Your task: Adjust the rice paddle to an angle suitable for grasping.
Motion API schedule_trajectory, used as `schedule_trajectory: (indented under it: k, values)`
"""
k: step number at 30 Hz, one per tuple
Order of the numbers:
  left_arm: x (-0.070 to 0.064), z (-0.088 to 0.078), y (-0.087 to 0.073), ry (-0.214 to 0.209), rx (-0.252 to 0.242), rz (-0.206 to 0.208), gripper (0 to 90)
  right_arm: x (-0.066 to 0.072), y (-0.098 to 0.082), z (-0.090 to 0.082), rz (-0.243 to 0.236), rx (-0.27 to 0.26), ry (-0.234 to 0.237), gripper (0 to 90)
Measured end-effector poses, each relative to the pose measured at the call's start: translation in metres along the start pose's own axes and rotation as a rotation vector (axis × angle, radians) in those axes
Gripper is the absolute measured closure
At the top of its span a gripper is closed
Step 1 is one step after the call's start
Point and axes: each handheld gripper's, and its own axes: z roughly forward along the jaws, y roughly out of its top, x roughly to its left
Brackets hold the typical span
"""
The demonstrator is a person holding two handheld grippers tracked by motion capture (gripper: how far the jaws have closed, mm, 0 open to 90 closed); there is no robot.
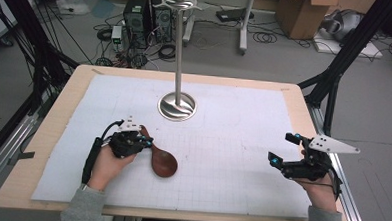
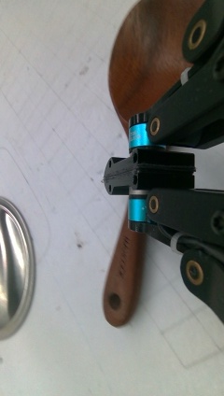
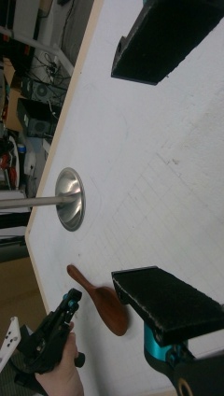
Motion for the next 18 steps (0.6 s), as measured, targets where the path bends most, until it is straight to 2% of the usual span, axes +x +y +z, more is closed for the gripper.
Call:
schedule_trajectory:
  k: [7, 12, 18]
  values:
    - [-0.004, 0.01, 0.009, -0.033, -0.012, -0.01, 89.4, 0.001, -0.002, -0.002, 0.005, 0.004, -0.004, 3.0]
    - [-0.015, 0.018, 0.017, -0.053, -0.004, 0.023, 89.3, -0.001, -0.004, -0.004, 0.009, 0.005, -0.011, 3.0]
    - [-0.029, 0.036, 0.019, -0.057, 0.05, 0.068, 89.0, 0.0, -0.005, -0.007, 0.01, 0.012, -0.014, 3.0]
